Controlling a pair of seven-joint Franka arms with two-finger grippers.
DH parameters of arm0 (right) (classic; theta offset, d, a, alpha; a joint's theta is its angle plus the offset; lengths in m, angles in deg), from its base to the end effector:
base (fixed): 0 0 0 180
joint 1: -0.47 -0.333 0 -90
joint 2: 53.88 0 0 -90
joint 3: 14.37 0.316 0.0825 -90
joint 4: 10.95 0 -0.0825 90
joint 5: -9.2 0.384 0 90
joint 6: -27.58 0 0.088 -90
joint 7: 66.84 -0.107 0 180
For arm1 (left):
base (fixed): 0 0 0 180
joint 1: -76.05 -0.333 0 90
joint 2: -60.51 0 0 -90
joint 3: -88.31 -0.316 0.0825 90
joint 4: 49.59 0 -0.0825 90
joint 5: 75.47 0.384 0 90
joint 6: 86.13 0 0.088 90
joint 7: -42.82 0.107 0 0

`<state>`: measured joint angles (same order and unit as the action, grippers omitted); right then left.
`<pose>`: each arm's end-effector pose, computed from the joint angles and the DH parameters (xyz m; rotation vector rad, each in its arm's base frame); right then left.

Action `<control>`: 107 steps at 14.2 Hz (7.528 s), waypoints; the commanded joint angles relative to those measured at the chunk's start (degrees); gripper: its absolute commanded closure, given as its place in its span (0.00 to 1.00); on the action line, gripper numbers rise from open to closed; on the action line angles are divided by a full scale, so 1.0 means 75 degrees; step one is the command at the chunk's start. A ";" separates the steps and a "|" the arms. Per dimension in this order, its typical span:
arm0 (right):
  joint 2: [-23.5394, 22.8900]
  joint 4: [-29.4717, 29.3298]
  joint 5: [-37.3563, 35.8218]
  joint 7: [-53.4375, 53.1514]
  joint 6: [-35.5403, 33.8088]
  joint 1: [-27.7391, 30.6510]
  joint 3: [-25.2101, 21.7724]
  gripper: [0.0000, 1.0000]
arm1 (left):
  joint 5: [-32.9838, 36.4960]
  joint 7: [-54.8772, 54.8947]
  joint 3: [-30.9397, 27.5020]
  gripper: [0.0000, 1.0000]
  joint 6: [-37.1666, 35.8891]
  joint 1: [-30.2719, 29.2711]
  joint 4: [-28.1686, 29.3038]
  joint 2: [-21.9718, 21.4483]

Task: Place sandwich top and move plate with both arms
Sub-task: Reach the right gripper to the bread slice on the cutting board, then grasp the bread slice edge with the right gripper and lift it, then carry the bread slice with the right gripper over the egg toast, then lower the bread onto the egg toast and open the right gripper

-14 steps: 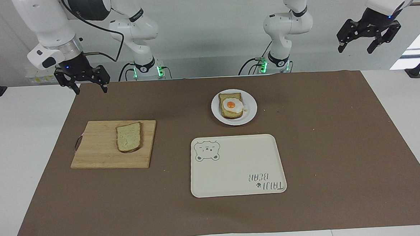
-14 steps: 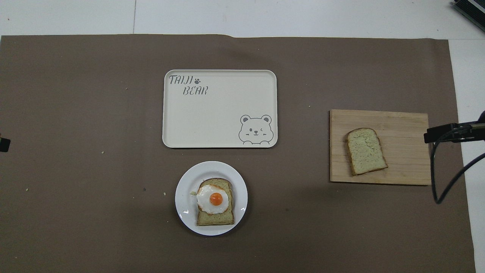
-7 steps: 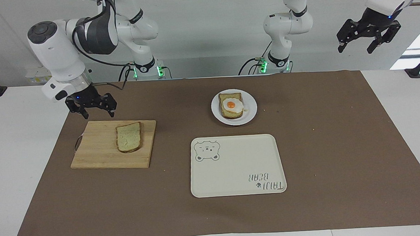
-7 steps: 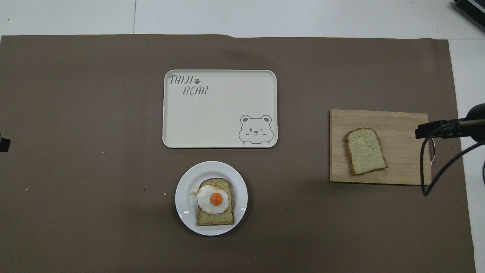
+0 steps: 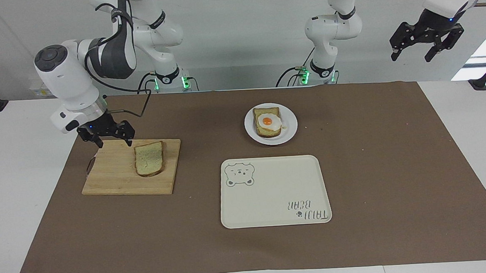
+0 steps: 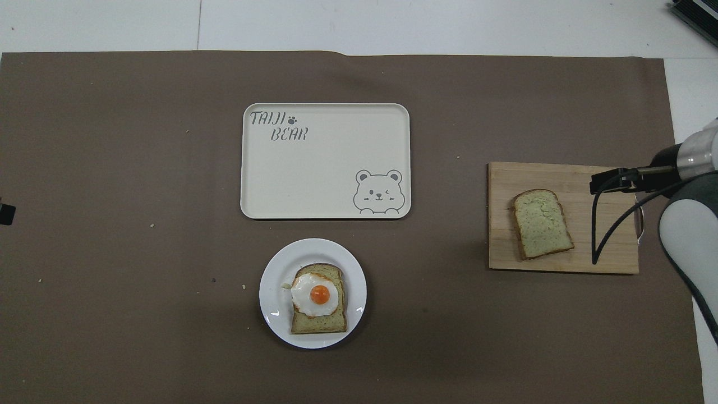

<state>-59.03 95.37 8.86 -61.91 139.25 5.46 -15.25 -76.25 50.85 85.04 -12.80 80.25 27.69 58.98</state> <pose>0.5834 -0.0601 0.4699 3.1343 -0.0222 0.0044 0.5092 -0.0094 0.7149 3.1137 -0.2497 -0.0645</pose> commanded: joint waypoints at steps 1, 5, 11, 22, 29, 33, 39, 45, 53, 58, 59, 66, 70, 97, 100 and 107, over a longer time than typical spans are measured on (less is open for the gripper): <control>-0.0225 0.0436 0.0199 0.0303 0.1043 0.0086 0.0036 0.00 | 0.0068 -0.0052 -0.0009 0.00 -0.0038 0.0014 0.0231 -0.0206; -0.0836 0.0811 0.0187 0.0618 0.1878 0.0003 0.0048 0.00 | 0.0068 -0.0052 -0.0009 0.00 -0.0015 0.0014 0.0231 -0.0206; -0.0813 0.1444 0.1417 0.2671 0.1880 0.0296 0.0047 0.00 | 0.0068 -0.0052 -0.0009 0.00 -0.0015 0.0002 0.0231 -0.0206; -0.0965 0.1937 0.1453 0.3081 0.2161 0.0390 0.0048 0.42 | 0.0068 -0.0052 -0.0009 0.00 -0.0015 0.0002 0.0231 -0.0206; -0.0989 0.1879 0.1499 0.2764 0.2149 0.0308 0.0036 1.00 | 0.0068 -0.0052 -0.0009 0.00 -0.0015 0.0002 0.0231 -0.0218; -0.1036 0.1750 0.1499 0.2764 0.2021 0.0331 0.0036 1.00 | 0.0068 -0.0052 -0.0009 0.00 -0.0015 0.0014 0.0231 -0.0206; -0.0896 0.1165 0.1499 0.2508 0.1249 0.0320 0.0048 1.00 | 0.0068 -0.0052 -0.0009 0.00 -0.0015 0.0014 0.0231 -0.0218; -0.0555 0.0181 0.2330 0.2424 -0.1140 0.0297 0.0118 1.00 | 0.0068 -0.0052 -0.0009 0.00 -0.0015 0.0014 0.0231 -0.0206; -0.0473 0.0296 0.3174 0.2062 -0.1390 0.0261 0.1183 1.00 | 0.0068 -0.0052 -0.0009 0.00 -0.0038 0.0002 0.0231 -0.0218; -0.0450 0.0320 0.3408 0.0682 -0.0958 -0.0779 0.1442 1.00 | 0.0068 -0.0052 -0.0009 0.00 -0.0038 0.0002 0.0231 -0.0218; -0.0427 0.0320 0.3433 0.0330 -0.0782 -0.1049 0.1442 1.00 | 0.0068 -0.0052 -0.0009 0.00 -0.0015 0.0002 0.0231 -0.0206; -0.0403 0.0507 0.3433 -0.1638 0.0318 -0.2700 0.1442 1.00 | 0.0068 -0.0064 -0.0009 0.00 -0.0038 0.0014 0.0231 -0.0218; -0.0450 0.0695 0.3445 -0.2683 0.0943 -0.3605 0.1442 1.00 | 0.0068 -0.0052 -0.0009 0.00 -0.0038 0.0014 0.0231 -0.0218; -0.0883 0.1551 0.3503 -0.3494 0.2220 -0.4872 0.1442 1.00 | 0.0068 -0.0052 -0.0009 0.00 -0.0038 0.0002 0.0231 -0.0218; -0.0907 0.1539 0.3492 -0.3412 0.2220 -0.4860 0.1442 0.66 | 0.0068 -0.0064 -0.0009 0.00 -0.0038 0.0002 0.0231 -0.0218; -0.0872 0.1270 0.3339 -0.2978 0.2068 -0.4766 0.1361 0.00 | 0.0068 -0.0064 -0.0009 0.00 -0.0038 0.0002 0.0231 -0.0218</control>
<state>-65.81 105.78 33.24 -86.46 154.82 -30.80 -4.61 -76.25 50.85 85.03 -12.82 80.24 27.76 58.91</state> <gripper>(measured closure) 0.145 0.000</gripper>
